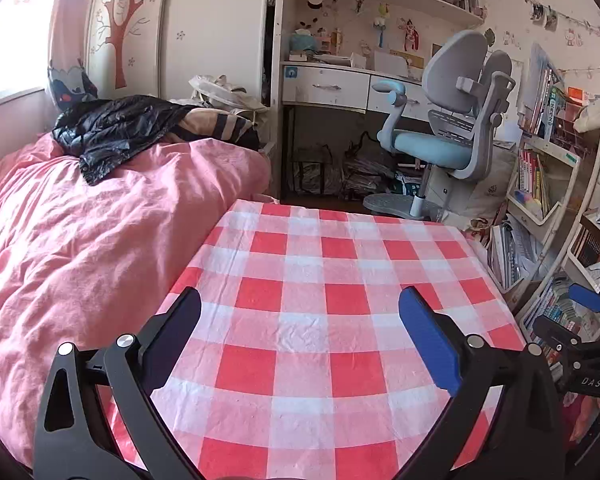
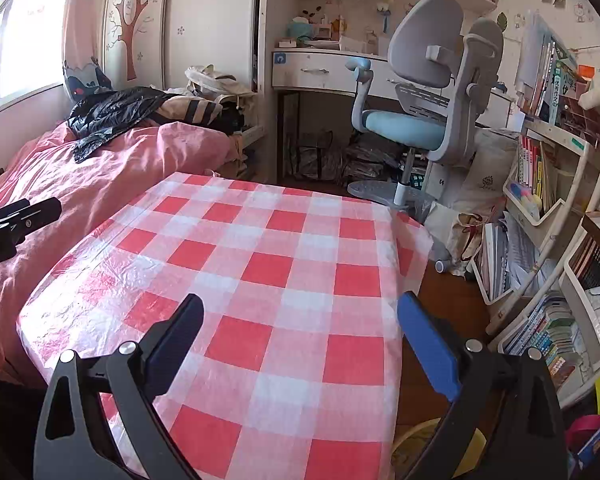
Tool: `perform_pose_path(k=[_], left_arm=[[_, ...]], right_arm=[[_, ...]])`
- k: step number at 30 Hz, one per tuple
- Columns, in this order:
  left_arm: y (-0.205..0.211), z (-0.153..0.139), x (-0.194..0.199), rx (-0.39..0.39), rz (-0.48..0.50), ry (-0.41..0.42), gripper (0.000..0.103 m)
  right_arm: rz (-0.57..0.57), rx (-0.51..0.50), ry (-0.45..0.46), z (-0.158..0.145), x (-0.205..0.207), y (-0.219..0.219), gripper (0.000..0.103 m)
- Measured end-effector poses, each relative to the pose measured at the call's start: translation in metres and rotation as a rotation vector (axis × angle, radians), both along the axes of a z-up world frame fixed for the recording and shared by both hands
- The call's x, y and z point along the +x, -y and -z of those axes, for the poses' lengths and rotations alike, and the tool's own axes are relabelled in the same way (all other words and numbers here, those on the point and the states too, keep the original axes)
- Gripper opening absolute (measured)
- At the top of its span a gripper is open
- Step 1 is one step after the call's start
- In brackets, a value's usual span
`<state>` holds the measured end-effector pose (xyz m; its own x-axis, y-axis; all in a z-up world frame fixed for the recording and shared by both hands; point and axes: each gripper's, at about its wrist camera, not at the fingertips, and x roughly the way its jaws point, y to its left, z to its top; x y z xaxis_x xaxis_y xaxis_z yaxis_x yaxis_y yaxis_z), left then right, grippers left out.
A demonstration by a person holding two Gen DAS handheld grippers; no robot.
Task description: Collect trash
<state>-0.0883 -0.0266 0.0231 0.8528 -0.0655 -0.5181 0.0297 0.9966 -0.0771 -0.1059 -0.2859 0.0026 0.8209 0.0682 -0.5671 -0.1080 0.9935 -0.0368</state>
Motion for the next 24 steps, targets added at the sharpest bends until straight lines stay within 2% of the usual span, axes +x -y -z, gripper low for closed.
perform_pose_path(k=[5,7,11,17,20,24], left_arm=[[-0.005,0.004,-0.002,-0.097,0.01,0.029,0.096],[-0.004,0.003,-0.003,-0.107,0.032,0.042,0.096],[0.004,-0.003,-0.008,-0.017,0.006,0.1,0.096],[0.012,0.003,0.002,0.125,-0.038,0.067,0.096],[0.01,0.006,0.01,0.129,-0.052,0.009,0.096],[-0.002,0.011,0.017,0.077,-0.056,-0.05,0.096]], right_arm=[[0.01,0.023,-0.004,0.0,0.001,0.005,0.093],[0.015,0.03,-0.003,0.0,0.001,0.007,0.094],[0.016,0.025,-0.001,0.0,0.001,0.007,0.094],[0.001,-0.002,0.006,0.0,0.002,0.002,0.093],[-0.008,-0.017,0.005,0.001,0.002,-0.001,0.093],[-0.015,-0.035,0.009,0.001,0.001,-0.003,0.093]])
